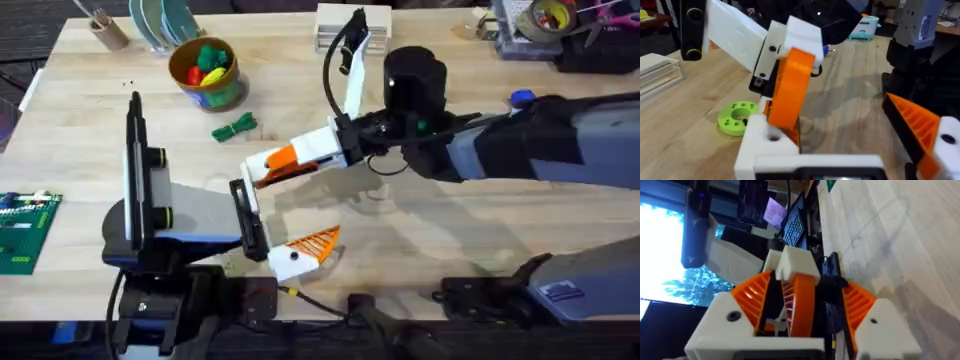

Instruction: Pick up the gripper from the table and insert it into the empty holder that is missing its gripper. Then pick up a screw, insert it into the mounting hole, and use the screwdriver to tighten it. Finally, clean up the table by picking up the vegetable and placing it into the bucket.

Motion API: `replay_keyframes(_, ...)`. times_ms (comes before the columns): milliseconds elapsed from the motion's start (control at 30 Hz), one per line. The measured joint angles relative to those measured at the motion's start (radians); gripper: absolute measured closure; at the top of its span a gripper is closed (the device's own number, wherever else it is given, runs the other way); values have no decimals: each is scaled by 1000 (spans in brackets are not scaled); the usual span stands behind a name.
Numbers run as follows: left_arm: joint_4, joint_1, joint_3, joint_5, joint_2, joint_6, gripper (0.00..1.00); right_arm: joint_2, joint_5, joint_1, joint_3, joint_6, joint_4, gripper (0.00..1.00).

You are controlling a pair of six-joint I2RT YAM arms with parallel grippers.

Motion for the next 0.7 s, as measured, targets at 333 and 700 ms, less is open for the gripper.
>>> replay_keyframes(333,0,0,0,12,0,4,9,0,31,-92,2,14,42,84)
replay_keyframes(700,0,0,0,12,0,7,8,0,187,-279,221,-165,-312,80)
